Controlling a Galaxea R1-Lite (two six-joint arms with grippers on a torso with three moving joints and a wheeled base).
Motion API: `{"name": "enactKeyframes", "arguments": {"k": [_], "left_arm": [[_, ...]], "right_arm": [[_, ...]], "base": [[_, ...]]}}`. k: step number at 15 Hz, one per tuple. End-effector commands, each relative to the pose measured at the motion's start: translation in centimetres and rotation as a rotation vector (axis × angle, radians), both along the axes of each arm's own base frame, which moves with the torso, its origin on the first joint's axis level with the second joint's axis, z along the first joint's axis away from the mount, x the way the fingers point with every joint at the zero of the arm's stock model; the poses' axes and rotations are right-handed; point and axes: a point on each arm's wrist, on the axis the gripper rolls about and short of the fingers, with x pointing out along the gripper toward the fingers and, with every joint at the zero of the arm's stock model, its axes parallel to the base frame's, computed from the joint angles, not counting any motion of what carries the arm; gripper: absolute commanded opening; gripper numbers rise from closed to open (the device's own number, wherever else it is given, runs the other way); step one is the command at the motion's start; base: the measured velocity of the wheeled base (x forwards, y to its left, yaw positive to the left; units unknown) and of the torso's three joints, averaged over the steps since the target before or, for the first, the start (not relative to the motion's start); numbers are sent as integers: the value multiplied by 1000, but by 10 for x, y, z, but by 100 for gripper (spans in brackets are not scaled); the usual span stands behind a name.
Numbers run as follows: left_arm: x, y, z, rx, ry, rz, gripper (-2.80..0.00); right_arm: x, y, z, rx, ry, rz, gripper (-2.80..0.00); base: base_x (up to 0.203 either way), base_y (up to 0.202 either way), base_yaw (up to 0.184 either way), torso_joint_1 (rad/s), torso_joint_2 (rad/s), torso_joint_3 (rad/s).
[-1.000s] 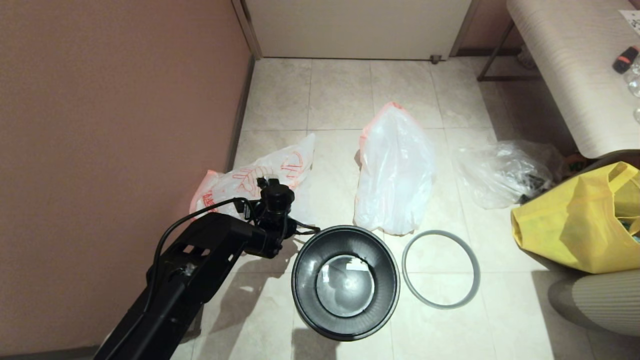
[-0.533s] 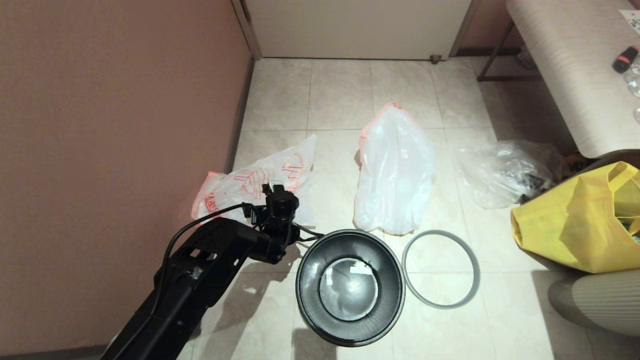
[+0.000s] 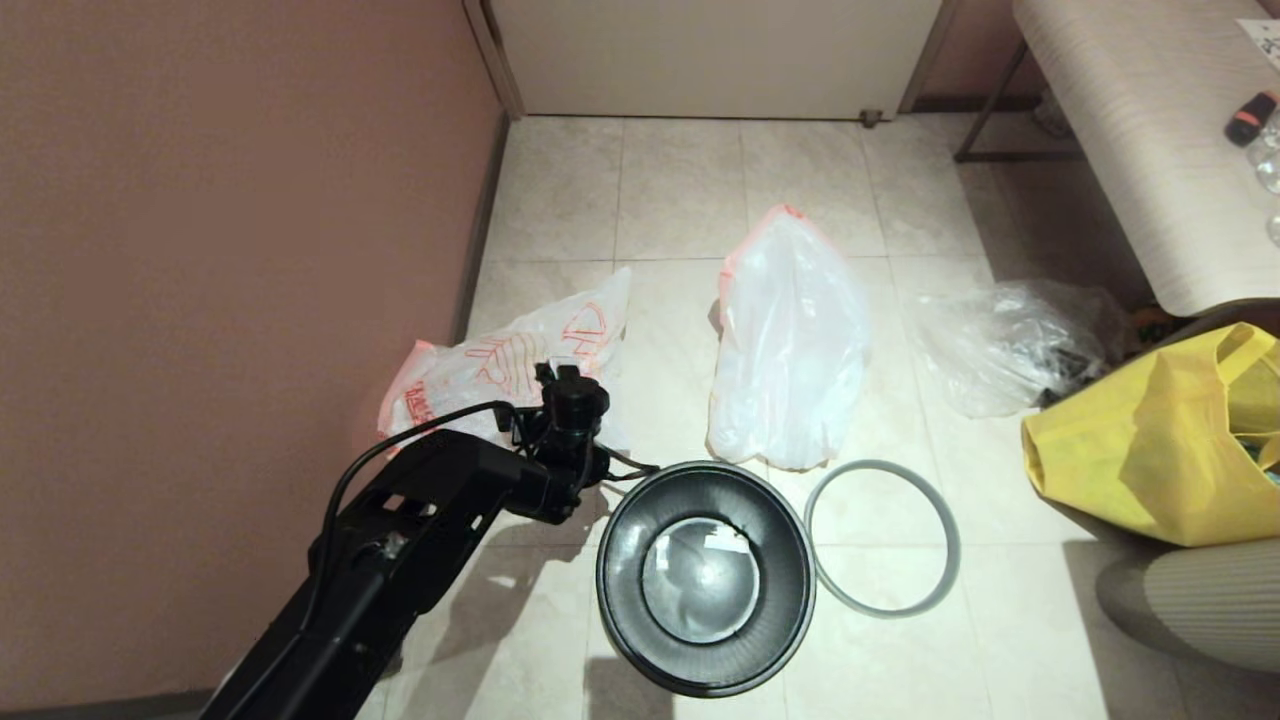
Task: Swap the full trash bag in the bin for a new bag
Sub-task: Pick up a new trash bag
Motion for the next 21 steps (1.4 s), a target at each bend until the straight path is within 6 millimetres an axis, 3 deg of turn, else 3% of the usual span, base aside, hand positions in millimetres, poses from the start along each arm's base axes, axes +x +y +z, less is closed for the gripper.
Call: {"name": "enactKeyframes", "arguments": {"k": [1,4,17,18,21], "left_arm": [[1,4,-13,9,22,11,0],[4,15,-27,15,44,27,0],[5,20,-31,22,46,67,0],[5,20,-31,22,46,70,-280],[5,20,-31,23,43,83,-280]], "right_arm": [[0,0,0,0,1,0,-280],[0,0,0,0,1,0,-280],[0,0,0,0,1,0,-280],[0,0,0,0,1,0,-280],[0,0,0,0,1,0,-280]], "base": [[0,0,0,0,0,0],[0,0,0,0,0,0],[0,0,0,0,0,0],[0,0,0,0,0,0],[0,0,0,0,0,0]]}}
